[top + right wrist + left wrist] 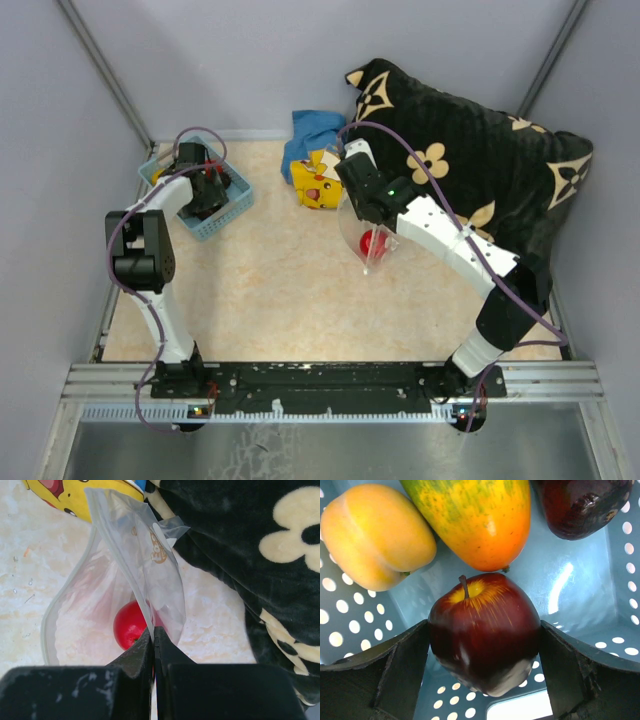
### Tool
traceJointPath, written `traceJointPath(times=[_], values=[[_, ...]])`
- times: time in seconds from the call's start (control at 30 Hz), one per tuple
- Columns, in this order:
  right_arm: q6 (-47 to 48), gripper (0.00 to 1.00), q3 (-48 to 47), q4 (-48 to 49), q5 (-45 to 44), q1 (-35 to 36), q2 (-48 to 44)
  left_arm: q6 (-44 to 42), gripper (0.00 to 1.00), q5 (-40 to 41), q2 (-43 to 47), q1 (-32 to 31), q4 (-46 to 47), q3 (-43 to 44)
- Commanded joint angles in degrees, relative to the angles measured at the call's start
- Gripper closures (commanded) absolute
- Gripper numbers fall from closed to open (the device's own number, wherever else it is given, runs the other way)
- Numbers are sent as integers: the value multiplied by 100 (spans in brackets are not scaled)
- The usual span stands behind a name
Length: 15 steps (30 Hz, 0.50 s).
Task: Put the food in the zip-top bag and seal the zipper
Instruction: Pick up the fake fruit from the bin.
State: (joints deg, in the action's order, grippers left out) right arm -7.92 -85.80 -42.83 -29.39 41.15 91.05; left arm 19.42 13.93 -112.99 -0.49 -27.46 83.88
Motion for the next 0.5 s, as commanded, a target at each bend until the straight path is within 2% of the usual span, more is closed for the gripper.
traceJointPath(times=[0.0, 0.17, 0.23, 0.47], values=[[71, 100, 6, 163, -34, 17, -122, -86, 10, -104, -161, 25, -42, 237], [66, 100, 20, 133, -29, 18, -106, -176, 11, -84, -413, 23, -86, 471], [77, 100, 4, 114, -49, 16, -105, -177, 15, -150, -441, 27, -126, 528], [56, 100, -63, 47, -100, 12, -128, -123, 44, -425, 93, 16, -21, 347]])
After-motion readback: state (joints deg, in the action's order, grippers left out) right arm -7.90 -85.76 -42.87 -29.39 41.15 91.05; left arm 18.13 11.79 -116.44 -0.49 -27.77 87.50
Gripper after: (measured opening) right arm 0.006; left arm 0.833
